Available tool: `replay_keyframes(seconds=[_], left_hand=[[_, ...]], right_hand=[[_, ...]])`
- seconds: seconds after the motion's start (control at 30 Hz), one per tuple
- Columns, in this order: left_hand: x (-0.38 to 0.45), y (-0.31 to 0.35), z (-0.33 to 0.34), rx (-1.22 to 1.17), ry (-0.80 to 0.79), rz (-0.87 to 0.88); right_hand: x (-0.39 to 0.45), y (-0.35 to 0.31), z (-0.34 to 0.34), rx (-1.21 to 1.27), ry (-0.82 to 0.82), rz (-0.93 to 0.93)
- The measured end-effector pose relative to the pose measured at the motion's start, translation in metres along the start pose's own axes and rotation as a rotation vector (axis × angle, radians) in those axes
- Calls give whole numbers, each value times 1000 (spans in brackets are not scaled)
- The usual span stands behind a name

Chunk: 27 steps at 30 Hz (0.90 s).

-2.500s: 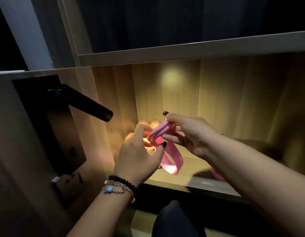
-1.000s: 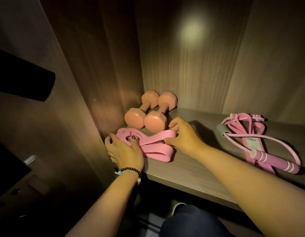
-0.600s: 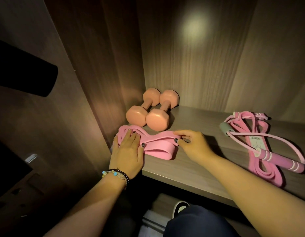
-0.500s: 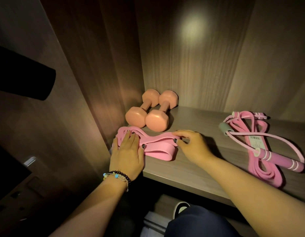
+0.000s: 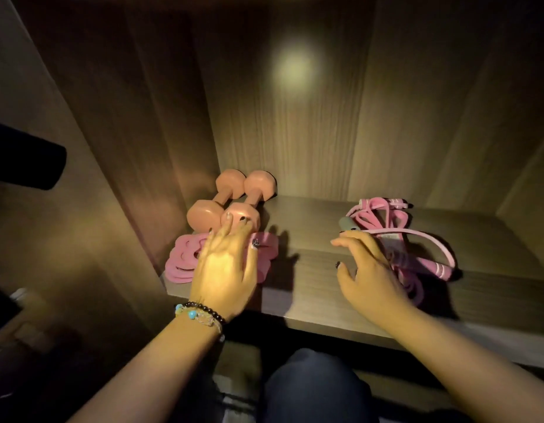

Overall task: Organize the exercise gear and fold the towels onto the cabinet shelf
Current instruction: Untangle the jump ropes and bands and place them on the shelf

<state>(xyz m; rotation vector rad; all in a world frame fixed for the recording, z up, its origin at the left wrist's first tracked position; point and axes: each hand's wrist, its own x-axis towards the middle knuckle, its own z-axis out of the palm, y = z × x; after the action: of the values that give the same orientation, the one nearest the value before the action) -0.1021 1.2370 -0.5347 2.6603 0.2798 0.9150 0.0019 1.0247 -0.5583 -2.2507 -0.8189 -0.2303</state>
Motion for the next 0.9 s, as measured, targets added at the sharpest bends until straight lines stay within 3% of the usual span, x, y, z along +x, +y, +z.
replay_keyframes(seconds=[0.23, 0.37, 0.47, 0.53, 0.6, 0.77, 0.9], left_hand=[[-10, 99, 39, -527, -3, -105], [-10, 130, 76, -642, -32, -269], [1, 133, 101, -573, -140, -279], [10, 131, 112, -502, -222, -304], [18, 136, 124, -471, -289, -354], [18, 160, 146, -515, -401, -386], [11, 185, 150, -146, -507, -207]], right_hand=[[-37, 70, -37, -237, 259, 158], [-34, 91, -40, -152, 208, 462], [-23, 95, -38, -167, 54, 454], [-21, 95, -37, -39, 63, 434], [-20, 95, -40, 160, 200, 514], [-18, 105, -51, 417, 764, 739], [-18, 104, -59, 558, 1053, 783]])
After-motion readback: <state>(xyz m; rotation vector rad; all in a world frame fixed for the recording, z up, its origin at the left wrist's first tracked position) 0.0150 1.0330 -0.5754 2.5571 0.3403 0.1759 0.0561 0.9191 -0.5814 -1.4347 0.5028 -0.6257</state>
